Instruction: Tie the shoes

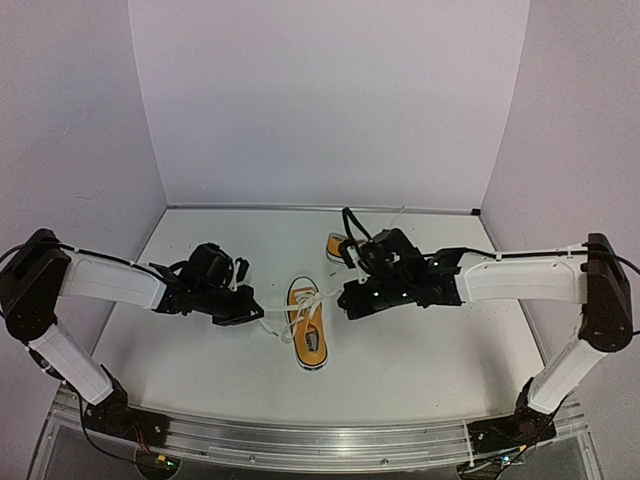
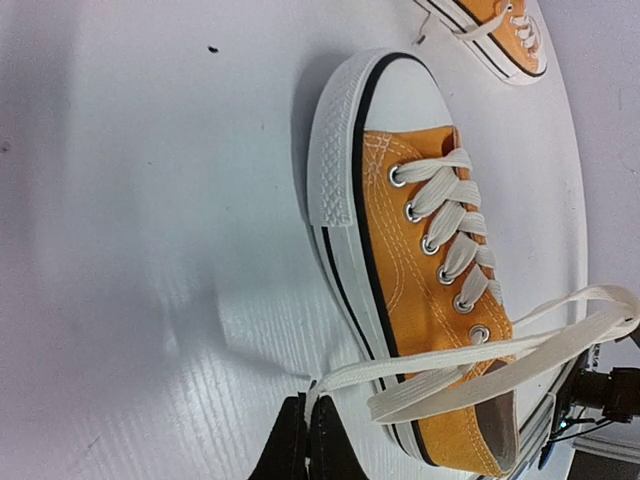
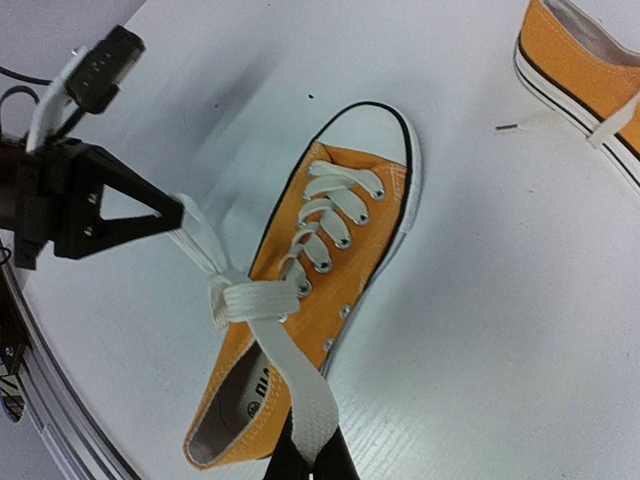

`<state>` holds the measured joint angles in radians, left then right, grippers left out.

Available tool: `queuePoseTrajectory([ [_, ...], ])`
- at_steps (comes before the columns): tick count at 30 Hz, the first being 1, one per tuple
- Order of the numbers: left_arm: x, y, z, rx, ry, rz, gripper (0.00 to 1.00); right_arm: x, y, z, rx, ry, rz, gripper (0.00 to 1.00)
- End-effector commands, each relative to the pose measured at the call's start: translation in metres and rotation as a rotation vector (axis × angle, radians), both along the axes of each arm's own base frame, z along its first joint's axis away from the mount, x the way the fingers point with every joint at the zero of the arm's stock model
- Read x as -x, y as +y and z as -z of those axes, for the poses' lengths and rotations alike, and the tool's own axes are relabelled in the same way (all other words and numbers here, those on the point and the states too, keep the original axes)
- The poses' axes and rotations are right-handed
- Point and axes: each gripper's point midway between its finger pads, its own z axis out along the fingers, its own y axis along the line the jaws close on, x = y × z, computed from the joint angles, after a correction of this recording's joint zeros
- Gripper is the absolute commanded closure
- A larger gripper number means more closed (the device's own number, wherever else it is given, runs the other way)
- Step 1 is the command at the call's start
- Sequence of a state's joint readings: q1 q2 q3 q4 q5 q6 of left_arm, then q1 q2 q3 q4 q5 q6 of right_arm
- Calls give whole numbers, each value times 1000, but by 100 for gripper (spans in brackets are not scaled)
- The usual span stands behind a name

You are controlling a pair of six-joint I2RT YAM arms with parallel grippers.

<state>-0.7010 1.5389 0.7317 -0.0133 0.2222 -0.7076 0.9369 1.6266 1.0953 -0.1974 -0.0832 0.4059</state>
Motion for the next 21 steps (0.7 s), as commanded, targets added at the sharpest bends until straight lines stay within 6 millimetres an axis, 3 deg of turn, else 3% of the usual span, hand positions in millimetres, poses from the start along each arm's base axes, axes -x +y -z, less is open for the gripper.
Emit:
queuePoseTrajectory([
  [1, -22, 26, -56, -78, -129, -103, 100, -5, -44, -14, -27, -10, 94, 100],
  [5, -29, 54, -65, -140, -109, -182, 100, -6, -91, -10, -33, -1, 205, 100],
  [9, -29, 82, -50, -193, -37, -274, 100, -1, -135, 8, -22, 32, 330, 100],
  [15, -23, 126, -25, -270, 67, -411, 100, 6, -179, 43, 39, 81, 498, 100],
  [21, -23, 150, -19, -261, 95, -475, 100, 4, -221, 41, 11, 69, 688, 100],
])
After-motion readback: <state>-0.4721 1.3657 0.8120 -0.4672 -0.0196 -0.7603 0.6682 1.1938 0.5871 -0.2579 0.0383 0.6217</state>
